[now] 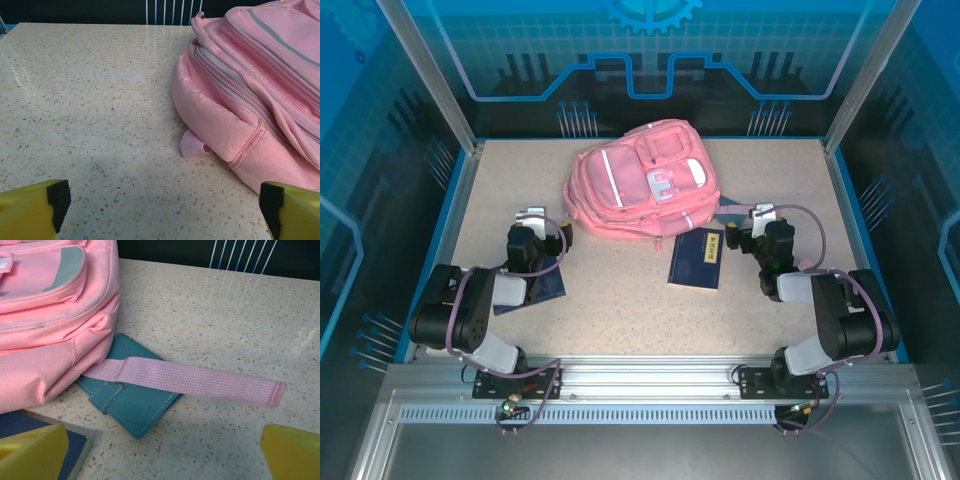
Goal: Pack the student bag
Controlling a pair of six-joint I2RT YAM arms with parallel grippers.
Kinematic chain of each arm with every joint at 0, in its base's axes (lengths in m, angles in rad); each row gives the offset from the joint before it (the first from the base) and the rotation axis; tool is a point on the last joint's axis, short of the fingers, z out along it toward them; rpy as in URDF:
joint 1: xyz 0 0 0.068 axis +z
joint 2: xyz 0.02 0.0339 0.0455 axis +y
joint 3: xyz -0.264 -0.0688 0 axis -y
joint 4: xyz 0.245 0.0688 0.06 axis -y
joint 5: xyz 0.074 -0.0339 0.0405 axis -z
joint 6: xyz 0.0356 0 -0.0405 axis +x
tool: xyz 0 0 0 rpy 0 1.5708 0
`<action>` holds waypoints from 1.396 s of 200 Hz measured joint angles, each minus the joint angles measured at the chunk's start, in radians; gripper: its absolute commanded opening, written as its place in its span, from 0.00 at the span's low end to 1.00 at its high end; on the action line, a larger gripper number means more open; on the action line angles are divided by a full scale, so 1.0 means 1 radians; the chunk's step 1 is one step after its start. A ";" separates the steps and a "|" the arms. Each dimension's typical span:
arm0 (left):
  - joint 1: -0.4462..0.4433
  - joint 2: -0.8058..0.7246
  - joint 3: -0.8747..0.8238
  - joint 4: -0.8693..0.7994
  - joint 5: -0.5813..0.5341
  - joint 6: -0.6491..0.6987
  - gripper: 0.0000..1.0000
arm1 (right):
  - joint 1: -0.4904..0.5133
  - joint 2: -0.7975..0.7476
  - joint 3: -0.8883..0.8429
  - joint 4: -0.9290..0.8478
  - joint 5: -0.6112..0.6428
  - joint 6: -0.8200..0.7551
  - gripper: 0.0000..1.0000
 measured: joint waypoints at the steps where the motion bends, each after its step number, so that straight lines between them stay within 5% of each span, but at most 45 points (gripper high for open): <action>1: 0.000 0.000 0.000 0.000 0.000 0.000 0.99 | 0.000 0.000 0.000 0.000 0.000 0.000 1.00; 189: 0.011 0.000 0.000 0.001 0.003 -0.019 0.99 | 0.000 -0.002 0.002 -0.013 0.002 0.000 1.00; 246: 0.011 -0.221 0.030 -0.192 -0.045 -0.043 0.99 | 0.003 -0.233 0.191 -0.406 0.050 0.053 1.00; 279: 0.011 -0.307 0.284 -0.570 -0.060 -0.172 0.99 | 0.034 -0.312 0.405 -0.722 0.050 0.206 1.00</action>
